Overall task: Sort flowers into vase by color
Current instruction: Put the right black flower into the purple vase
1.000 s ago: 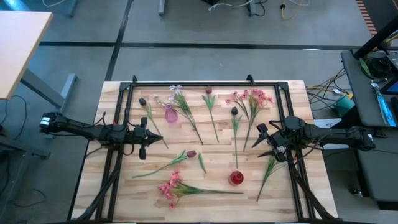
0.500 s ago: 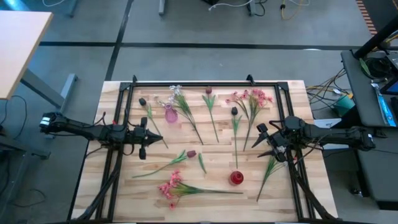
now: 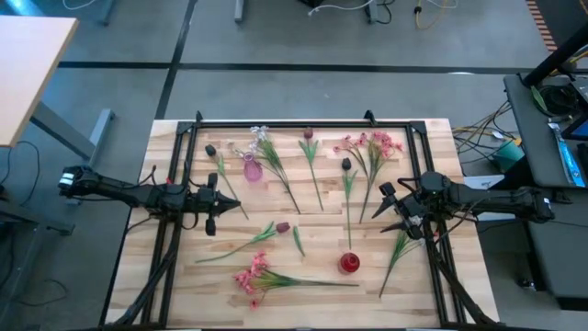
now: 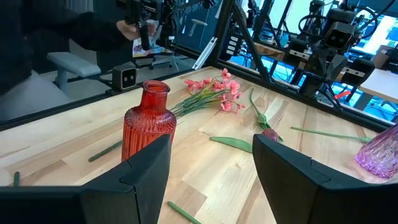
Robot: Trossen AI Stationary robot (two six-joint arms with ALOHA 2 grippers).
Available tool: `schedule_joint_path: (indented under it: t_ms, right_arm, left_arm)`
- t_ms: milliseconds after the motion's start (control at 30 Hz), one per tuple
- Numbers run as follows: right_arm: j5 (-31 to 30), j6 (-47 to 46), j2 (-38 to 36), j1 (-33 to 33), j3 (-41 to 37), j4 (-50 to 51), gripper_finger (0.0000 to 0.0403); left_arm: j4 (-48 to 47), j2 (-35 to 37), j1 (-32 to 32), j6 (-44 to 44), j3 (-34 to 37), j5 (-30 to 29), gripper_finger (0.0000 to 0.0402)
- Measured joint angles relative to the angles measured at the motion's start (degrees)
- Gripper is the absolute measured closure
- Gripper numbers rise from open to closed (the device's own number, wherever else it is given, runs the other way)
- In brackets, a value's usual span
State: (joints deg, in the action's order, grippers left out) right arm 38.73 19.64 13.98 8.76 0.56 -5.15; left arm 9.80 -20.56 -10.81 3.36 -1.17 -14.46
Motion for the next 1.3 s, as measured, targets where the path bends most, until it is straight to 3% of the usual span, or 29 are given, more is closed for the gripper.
schedule_joint_path:
  t_ms: [100, 267, 400, 667, 833, 1033, 1300]
  right_arm:
    - [-1.32, 0.5, 0.0, 0.02, 0.0, -2.29, 0.0184]
    - [-1.3, -1.18, 0.03, 0.02, 0.02, -2.8, 0.0184]
    - [-1.29, -18.12, 0.07, 0.02, 0.02, -3.31, 0.0184]
    - [-27.64, -51.41, 3.5, 0.48, 4.08, -0.16, 0.0184]
    - [-31.25, -53.6, 7.21, 0.39, 7.61, 0.6, 0.0184]
    - [-31.25, -54.19, 9.28, 0.39, 12.17, 0.25, 0.0184]
    - [-31.52, -54.13, 10.19, 0.39, 19.15, 3.08, 0.0184]
  left_arm:
    - [3.76, -0.04, 0.0, 2.62, 0.01, 0.0, 0.0402]
    - [16.56, -0.63, 0.0, 14.43, 0.0, 0.0, 0.0402]
    - [24.05, -0.92, 0.0, 15.19, 0.0, 0.01, 0.0402]
    - [34.92, -5.33, -0.02, 15.67, 0.0, 0.8, 0.0402]
    - [44.07, -13.8, -0.02, 15.21, -1.31, 0.96, 0.0402]
    - [37.89, -24.36, 0.13, 13.03, -10.04, 1.01, 0.0402]
    - [13.24, -31.81, 0.15, 12.9, -23.34, -2.95, 0.0402]
